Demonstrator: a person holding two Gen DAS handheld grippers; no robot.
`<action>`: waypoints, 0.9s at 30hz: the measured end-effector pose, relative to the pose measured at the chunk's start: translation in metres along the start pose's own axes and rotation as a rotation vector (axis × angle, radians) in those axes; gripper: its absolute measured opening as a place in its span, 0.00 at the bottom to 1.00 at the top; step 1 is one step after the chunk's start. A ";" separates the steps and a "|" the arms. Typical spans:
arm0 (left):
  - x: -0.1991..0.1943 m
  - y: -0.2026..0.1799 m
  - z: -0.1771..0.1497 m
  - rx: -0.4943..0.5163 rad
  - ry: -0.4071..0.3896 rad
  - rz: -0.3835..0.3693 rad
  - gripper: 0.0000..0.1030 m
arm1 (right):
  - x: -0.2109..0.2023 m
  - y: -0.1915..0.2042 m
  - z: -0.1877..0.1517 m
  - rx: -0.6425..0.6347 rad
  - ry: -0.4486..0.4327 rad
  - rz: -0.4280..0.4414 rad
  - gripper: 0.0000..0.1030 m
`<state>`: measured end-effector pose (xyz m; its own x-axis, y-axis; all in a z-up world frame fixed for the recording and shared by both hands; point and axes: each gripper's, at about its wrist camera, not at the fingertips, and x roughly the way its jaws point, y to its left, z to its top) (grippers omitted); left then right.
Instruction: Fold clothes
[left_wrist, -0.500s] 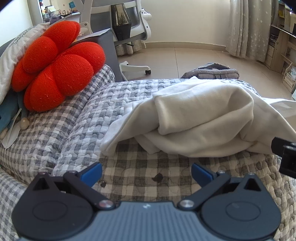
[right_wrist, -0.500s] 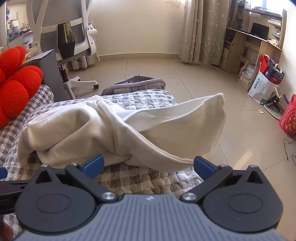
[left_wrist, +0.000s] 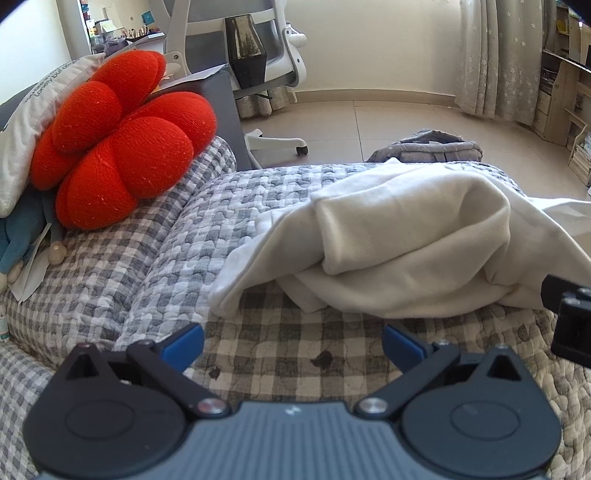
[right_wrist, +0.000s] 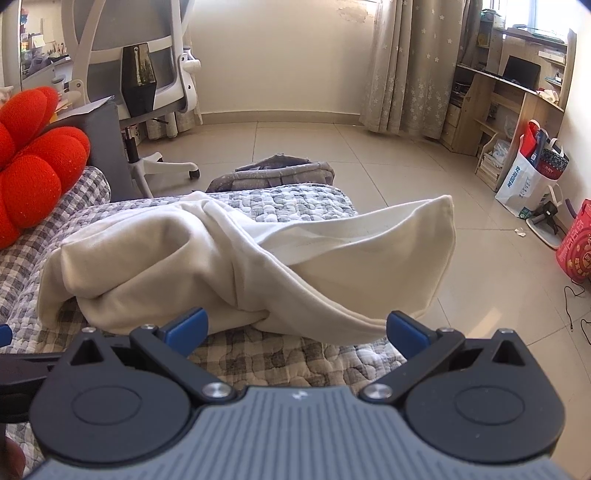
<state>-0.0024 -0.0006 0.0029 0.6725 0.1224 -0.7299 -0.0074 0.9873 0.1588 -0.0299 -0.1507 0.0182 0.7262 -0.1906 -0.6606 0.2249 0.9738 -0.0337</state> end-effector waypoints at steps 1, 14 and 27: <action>-0.001 0.000 0.000 0.000 -0.003 0.002 1.00 | 0.000 0.001 0.000 -0.002 0.000 0.002 1.00; -0.001 0.009 0.001 -0.025 -0.006 0.001 1.00 | 0.003 0.006 0.001 -0.003 0.005 -0.001 1.00; 0.000 0.011 0.001 -0.027 -0.004 -0.001 1.00 | 0.007 0.013 0.002 -0.003 0.002 0.003 1.00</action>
<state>-0.0018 0.0102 0.0054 0.6756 0.1215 -0.7271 -0.0268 0.9897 0.1406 -0.0211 -0.1399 0.0144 0.7253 -0.1877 -0.6623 0.2211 0.9747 -0.0341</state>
